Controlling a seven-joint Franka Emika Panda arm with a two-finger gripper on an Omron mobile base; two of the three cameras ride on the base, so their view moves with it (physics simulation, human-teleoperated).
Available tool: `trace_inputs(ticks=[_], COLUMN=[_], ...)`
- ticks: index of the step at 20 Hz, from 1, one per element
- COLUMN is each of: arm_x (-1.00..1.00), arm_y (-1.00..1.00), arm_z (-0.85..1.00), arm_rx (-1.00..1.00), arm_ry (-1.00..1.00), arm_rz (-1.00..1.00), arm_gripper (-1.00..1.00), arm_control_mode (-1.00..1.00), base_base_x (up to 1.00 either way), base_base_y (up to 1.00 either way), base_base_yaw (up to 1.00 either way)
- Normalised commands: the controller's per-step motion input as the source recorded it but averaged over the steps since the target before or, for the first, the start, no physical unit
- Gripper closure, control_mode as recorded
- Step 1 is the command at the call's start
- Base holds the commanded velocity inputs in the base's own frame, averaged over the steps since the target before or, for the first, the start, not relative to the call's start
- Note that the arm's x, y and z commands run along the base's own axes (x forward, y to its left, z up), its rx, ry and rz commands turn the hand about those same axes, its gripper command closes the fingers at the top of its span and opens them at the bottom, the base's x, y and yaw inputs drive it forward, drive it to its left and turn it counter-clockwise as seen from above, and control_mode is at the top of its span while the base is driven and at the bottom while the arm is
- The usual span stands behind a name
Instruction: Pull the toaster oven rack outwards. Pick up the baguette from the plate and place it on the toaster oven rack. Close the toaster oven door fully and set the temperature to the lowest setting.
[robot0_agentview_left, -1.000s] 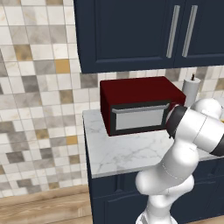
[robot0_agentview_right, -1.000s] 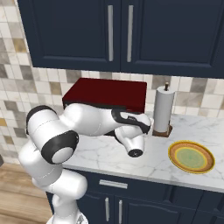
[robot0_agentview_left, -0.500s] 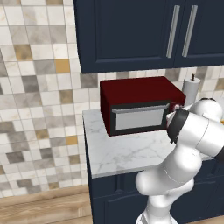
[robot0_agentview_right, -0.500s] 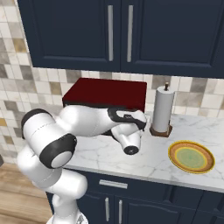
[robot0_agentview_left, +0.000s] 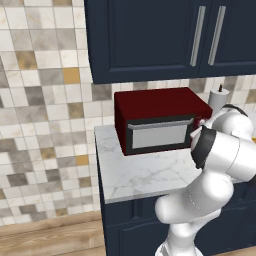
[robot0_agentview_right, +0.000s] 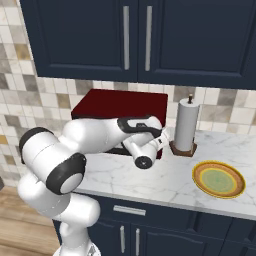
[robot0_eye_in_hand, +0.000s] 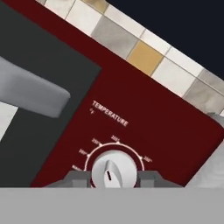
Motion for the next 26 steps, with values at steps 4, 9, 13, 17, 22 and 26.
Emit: trace_inputs(ticks=[4,9,13,17,22,26], arm_x=[0.00,0.01,0.03,0.00,0.00,0.00], arm_y=[-0.11,0.00,0.00,-0.03,-0.09,-0.03], arm_z=[0.14,0.24,0.30,0.26,0.12,0.13], arm_rx=[-0.19,-0.17,-0.14,-0.16,-0.13,-0.14], arm_ry=[-0.30,-0.39,-0.43,-0.42,-0.43,-0.47], arm_rz=[0.25,0.32,0.40,0.43,0.46,0.48], arm_gripper=[1.00,1.00,1.00,1.00,1.00,1.00], arm_control_mode=[-1.00,-1.00,-1.00,-1.00,-1.00,-1.00], base_base_x=[0.00,0.00,0.00,0.00,0.00,0.00], base_base_y=[0.00,0.00,0.00,0.00,0.00,0.00], base_base_yaw=[0.00,0.00,0.00,0.00,0.00,0.00])
